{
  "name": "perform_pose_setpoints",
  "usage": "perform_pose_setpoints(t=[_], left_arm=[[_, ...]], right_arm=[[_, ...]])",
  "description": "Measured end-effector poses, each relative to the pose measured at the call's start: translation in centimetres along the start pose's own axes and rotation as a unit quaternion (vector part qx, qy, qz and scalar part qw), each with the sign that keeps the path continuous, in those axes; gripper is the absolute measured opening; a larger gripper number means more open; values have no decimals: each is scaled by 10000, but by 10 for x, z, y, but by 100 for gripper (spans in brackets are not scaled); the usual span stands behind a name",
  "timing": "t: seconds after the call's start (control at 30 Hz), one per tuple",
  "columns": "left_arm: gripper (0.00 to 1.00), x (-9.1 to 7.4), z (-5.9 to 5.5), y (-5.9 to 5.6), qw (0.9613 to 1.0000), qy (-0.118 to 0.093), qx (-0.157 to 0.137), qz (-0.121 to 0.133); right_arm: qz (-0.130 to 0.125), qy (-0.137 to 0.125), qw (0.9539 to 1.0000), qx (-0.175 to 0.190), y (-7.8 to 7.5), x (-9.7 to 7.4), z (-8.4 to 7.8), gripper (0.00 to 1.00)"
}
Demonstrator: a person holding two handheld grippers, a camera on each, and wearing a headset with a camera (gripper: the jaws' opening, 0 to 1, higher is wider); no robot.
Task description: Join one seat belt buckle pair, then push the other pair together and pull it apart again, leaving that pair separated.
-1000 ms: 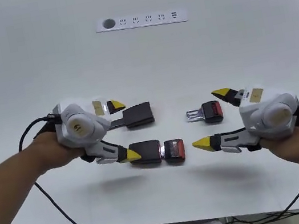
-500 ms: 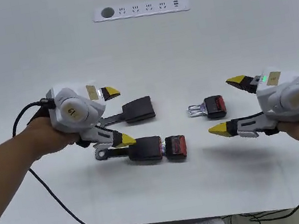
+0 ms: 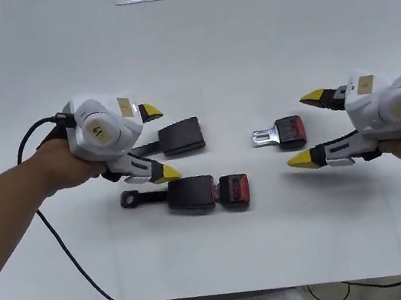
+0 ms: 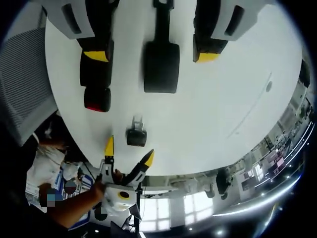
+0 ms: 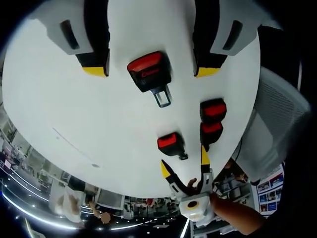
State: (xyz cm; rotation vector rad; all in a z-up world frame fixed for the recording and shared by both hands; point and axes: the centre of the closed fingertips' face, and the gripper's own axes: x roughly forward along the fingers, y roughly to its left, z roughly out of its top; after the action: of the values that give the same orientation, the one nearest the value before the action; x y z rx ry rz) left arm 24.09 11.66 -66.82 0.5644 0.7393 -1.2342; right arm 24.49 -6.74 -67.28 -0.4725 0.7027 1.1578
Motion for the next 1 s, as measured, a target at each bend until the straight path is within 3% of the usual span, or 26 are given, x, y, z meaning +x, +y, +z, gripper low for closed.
perform_pose_setpoints(t=[0.1, 0.27, 0.4, 0.77, 1.0], left_arm=[[67, 5, -4, 0, 9999, 88, 98, -106], [67, 17, -4, 2, 9996, 132, 35, -252], [66, 22, -7, 3, 9993, 174, 50, -332], [61, 22, -5, 7, 9994, 69, 122, -303], [48, 20, -6, 6, 9987, 113, 341, -367]], right_arm=[[92, 44, 9999, -25, -4, 4, -3, 67], [475, 217, 9986, -50, 2, 9, -9, 62], [564, 326, 9978, -147, 3, 9, -15, 59], [709, 347, 9963, -353, 1, 11, -10, 48], [752, 457, 9947, -532, 2, 11, -10, 45]])
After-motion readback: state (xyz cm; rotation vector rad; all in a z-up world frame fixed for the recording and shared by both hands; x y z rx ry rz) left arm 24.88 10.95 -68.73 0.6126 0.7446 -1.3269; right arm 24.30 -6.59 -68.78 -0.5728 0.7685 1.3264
